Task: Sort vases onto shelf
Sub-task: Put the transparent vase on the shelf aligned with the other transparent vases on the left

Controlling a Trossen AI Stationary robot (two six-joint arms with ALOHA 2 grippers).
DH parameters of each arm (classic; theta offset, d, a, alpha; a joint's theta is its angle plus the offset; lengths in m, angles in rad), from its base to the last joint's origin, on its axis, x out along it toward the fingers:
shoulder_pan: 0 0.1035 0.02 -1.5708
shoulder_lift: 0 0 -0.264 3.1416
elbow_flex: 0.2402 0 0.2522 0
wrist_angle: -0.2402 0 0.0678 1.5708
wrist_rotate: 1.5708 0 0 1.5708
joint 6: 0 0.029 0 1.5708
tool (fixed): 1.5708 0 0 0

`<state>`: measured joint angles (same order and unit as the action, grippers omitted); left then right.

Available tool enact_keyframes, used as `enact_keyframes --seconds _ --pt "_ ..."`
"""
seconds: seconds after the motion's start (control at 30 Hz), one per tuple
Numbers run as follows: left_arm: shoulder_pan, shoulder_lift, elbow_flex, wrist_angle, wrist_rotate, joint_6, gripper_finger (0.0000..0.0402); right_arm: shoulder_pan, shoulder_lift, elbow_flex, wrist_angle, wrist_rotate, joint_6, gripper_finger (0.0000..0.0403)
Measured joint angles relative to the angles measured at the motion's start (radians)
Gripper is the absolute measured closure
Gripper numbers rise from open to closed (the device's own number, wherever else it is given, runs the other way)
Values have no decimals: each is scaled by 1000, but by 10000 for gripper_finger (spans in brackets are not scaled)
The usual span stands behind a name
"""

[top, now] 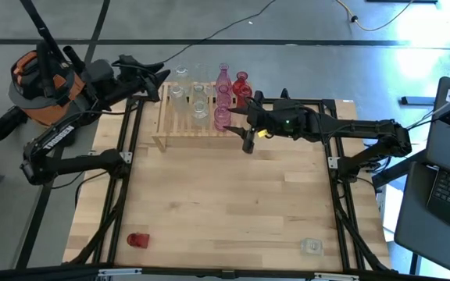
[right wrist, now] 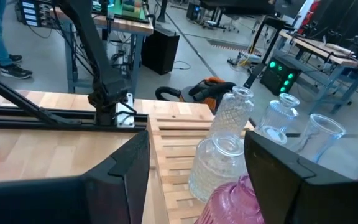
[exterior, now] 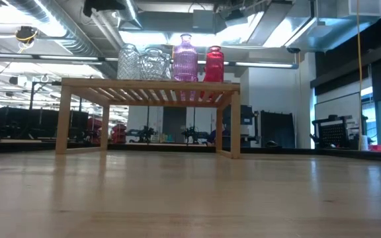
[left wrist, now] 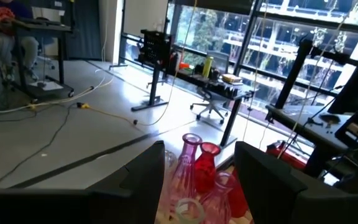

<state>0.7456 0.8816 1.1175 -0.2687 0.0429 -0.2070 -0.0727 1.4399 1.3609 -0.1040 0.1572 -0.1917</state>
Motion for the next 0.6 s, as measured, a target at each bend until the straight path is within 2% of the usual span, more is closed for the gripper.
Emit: enact_keyframes --seconds 0.1,0.4,0.5,0.6 --pt "0 -6 0 0 -1 0 214 0 -6 0 -2 -43 0 192" --pt "0 -4 0 -5 -6 0 214 1 -76 68 -40 -82 -32 192" --pt "0 -5 0 -9 -8 0 214 1 -112 100 -167 -109 -45 192" --pt "0 -4 0 -10 -8 0 214 27 -167 154 -423 -118 -50 195"
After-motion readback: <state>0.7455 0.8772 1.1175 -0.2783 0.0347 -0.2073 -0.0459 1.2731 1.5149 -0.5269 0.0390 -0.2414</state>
